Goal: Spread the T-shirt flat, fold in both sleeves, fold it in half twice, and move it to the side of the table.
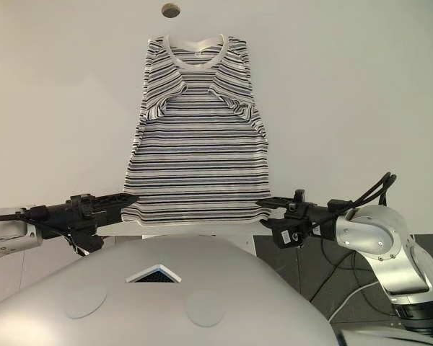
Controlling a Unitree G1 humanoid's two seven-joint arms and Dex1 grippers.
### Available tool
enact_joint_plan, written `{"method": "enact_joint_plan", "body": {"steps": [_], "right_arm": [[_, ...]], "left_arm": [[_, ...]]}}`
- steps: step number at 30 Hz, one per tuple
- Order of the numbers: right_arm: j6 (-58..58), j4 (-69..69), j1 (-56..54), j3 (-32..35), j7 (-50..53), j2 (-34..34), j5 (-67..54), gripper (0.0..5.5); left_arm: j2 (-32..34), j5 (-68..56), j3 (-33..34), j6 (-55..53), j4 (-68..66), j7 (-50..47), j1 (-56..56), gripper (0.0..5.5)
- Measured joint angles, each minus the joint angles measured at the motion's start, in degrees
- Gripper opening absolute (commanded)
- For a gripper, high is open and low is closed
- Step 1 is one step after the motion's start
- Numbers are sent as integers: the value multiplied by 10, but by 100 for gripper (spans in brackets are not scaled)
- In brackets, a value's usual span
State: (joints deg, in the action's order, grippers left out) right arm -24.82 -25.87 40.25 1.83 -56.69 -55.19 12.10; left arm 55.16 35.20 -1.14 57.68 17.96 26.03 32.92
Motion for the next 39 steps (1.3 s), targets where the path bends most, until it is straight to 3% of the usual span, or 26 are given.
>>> {"method": "enact_joint_plan", "body": {"steps": [9,19,23,27,29,33,39], "right_arm": [[9,4,-4,-10,2,-4,-2,3],[73,-27,-8,13,6,-4,-68,0],[126,-84,22,79,-13,-5,-168,0],[125,-97,62,140,-54,-6,-215,0],[118,-105,89,171,-77,-5,-233,0],[81,-127,159,241,-121,24,-263,0],[55,-178,222,333,-168,66,-326,0]], "left_arm": [[19,-53,-14,-32,14,45,-2,21],[20,-71,-26,-26,-4,48,-12,3],[96,-275,-49,-124,45,125,25,3],[110,-403,-53,-159,67,160,70,3],[131,-453,-39,-154,68,188,112,3],[157,-621,88,-115,85,282,252,3],[103,-715,169,-85,93,384,331,3]]}}
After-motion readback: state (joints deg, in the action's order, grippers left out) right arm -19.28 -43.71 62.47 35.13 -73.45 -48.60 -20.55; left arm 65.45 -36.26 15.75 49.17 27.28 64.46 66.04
